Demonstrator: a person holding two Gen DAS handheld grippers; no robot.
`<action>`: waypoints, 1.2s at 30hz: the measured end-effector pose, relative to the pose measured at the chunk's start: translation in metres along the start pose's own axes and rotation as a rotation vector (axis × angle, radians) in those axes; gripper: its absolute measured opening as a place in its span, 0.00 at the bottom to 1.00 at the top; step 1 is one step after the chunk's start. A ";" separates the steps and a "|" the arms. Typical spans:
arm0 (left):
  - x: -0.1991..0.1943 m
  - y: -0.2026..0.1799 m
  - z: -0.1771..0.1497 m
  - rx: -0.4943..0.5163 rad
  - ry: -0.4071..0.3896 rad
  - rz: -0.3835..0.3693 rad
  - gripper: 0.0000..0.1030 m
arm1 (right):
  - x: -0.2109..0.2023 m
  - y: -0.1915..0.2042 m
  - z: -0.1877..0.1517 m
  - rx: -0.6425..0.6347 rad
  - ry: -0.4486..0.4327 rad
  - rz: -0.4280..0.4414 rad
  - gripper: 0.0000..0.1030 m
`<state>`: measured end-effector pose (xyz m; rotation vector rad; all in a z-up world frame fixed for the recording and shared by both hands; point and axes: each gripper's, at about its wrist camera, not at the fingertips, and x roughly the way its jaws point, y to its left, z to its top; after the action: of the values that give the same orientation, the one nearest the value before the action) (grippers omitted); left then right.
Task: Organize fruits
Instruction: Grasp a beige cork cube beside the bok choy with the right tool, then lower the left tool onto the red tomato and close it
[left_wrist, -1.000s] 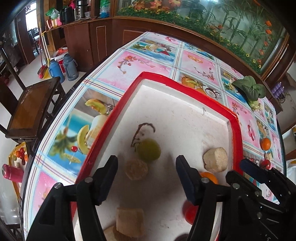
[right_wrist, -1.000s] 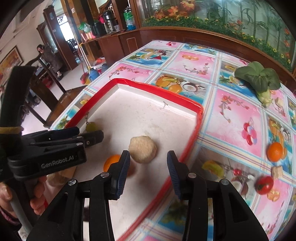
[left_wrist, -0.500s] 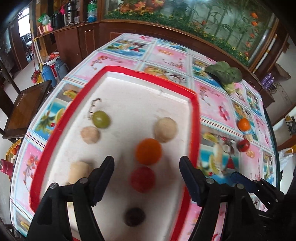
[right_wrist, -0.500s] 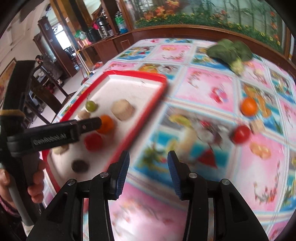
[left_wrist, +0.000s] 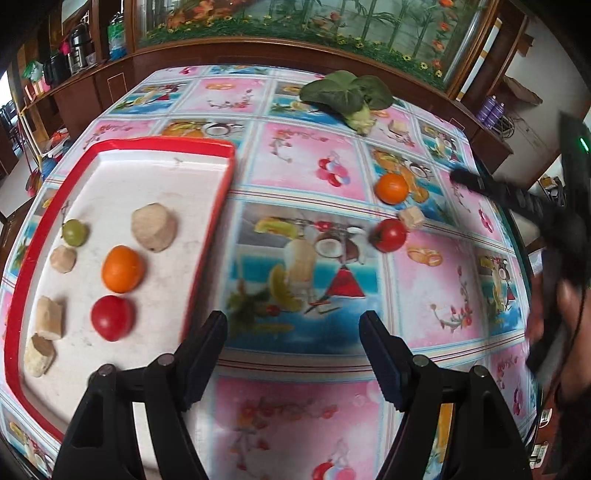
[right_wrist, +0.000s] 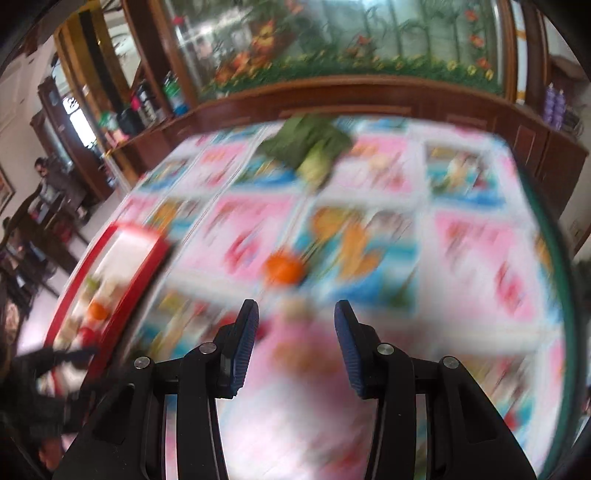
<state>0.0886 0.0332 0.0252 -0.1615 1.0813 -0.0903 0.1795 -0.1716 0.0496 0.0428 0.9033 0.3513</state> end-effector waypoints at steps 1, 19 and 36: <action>0.002 -0.004 0.001 0.002 -0.003 -0.001 0.74 | 0.003 -0.008 0.009 0.003 -0.011 -0.006 0.41; 0.028 -0.016 0.013 -0.003 0.009 0.030 0.74 | 0.152 -0.083 0.123 0.017 0.060 -0.137 0.32; 0.066 -0.074 0.049 0.145 -0.029 -0.054 0.76 | 0.061 -0.098 0.058 -0.051 0.013 0.007 0.21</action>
<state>0.1634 -0.0450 0.0034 -0.0613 1.0378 -0.2133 0.2870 -0.2383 0.0211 -0.0032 0.9068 0.3809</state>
